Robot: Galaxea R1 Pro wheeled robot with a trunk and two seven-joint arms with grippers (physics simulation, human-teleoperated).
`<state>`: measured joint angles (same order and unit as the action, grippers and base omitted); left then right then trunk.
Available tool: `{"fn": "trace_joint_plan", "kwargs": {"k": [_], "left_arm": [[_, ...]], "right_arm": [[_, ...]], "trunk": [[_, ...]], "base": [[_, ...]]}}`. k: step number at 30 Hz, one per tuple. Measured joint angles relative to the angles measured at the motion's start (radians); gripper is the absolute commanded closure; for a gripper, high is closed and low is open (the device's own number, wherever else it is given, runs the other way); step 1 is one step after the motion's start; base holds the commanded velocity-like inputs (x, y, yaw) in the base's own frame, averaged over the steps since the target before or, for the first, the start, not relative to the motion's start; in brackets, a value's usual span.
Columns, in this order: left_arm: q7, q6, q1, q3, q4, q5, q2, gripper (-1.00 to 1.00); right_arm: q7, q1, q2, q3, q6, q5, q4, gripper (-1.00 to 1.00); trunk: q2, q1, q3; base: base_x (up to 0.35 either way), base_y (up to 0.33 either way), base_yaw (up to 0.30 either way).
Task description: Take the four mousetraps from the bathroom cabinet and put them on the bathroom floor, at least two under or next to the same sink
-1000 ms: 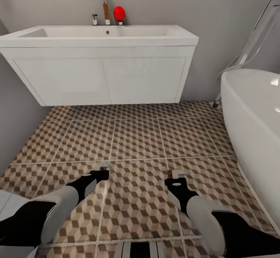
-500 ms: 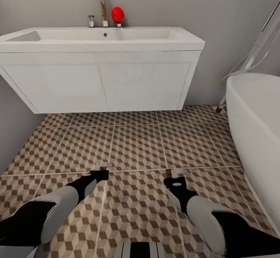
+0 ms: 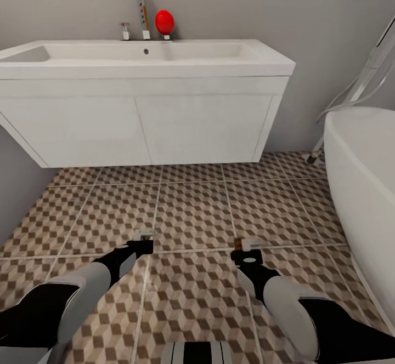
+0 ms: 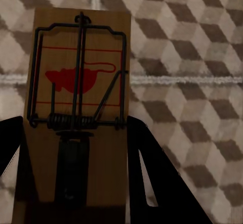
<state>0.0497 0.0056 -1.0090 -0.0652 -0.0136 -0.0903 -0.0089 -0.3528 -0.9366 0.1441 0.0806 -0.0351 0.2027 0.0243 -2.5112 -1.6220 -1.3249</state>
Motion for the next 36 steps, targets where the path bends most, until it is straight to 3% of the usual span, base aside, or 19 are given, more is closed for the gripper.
{"fn": "trace_joint_plan", "kwargs": {"k": [36], "left_arm": [[0.000,0.000,0.000,0.000,0.000,-0.003,0.003,1.00]], "right_arm": [[-0.011,0.000,0.010,0.006,0.000,0.000,0.002,1.00]], "trunk": [[0.000,0.000,0.000]], "base": [[0.152,0.000,0.000]]}}
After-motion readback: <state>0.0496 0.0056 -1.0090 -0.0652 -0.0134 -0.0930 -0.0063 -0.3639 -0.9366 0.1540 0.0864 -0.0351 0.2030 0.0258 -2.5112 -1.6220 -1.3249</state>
